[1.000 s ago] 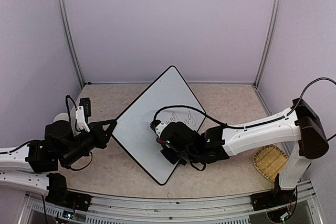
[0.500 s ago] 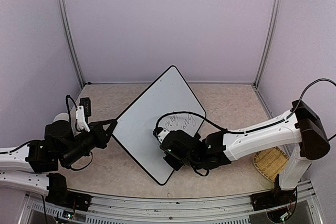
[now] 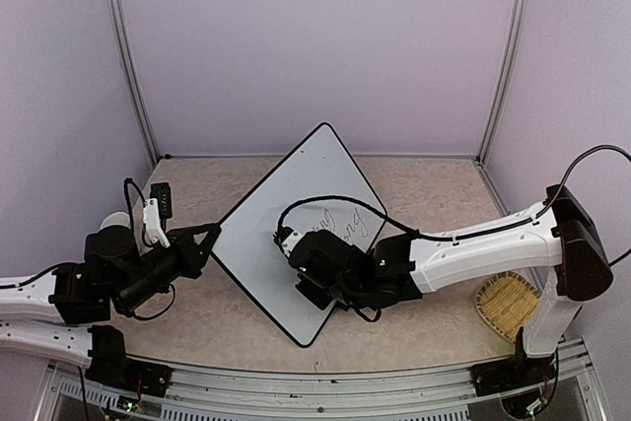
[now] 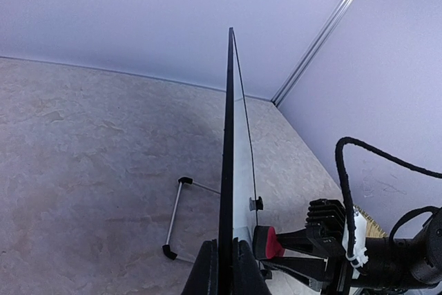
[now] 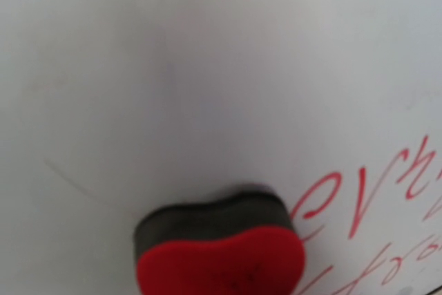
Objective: Erase the whiteboard
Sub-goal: Erase the whiteboard at the center of the board.
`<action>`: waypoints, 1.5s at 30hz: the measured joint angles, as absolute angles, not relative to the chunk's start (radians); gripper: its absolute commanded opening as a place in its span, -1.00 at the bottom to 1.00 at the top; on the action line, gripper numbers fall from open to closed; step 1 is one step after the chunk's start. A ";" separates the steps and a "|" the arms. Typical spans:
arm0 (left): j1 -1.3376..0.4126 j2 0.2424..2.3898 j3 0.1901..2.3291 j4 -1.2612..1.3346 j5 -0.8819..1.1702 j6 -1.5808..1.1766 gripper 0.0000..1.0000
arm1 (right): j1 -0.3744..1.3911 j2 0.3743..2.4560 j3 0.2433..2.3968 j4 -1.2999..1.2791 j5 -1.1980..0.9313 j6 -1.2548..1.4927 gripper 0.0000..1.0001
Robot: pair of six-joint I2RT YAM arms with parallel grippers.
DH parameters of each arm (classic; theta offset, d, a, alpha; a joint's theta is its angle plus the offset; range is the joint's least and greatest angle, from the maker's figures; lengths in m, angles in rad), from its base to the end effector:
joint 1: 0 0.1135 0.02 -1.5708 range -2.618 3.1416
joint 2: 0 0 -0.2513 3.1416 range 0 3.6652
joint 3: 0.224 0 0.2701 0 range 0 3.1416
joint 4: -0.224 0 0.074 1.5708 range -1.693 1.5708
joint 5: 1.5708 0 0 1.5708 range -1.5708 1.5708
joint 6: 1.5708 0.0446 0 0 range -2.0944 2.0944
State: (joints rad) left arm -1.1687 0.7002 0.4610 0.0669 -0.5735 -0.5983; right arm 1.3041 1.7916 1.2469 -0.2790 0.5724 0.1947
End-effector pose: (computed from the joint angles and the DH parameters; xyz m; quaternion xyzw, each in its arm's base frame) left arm 0.1036 -0.1817 0.2522 0.0318 0.7556 -0.3399 0.5590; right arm 0.1306 0.3864 0.1918 -0.3828 0.8135 0.0460 0.4353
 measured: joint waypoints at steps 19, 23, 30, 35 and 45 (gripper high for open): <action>-1.169 0.692 0.461 0.059 -0.567 -0.598 -1.00 | 1.299 1.739 1.037 -0.198 0.503 0.251 -0.60; -1.169 0.692 0.461 0.059 -0.568 -0.598 -1.00 | 1.299 1.739 1.067 -0.215 0.482 0.215 -0.60; -1.169 0.694 0.461 0.060 -0.559 -0.599 -1.00 | 1.299 1.746 1.213 -0.182 0.421 0.133 -0.60; -1.169 0.701 0.461 0.066 -0.546 -0.600 -1.00 | 1.299 1.770 1.312 -0.161 0.382 0.089 -0.59; -1.169 0.698 0.460 0.044 -0.566 -0.601 -1.00 | 1.298 1.776 1.271 -0.061 0.291 0.083 -0.60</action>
State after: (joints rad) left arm -1.1687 0.6979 0.4599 0.0444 -0.5663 -0.6010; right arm 1.2980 1.7760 1.2705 -0.0612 0.2913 0.0830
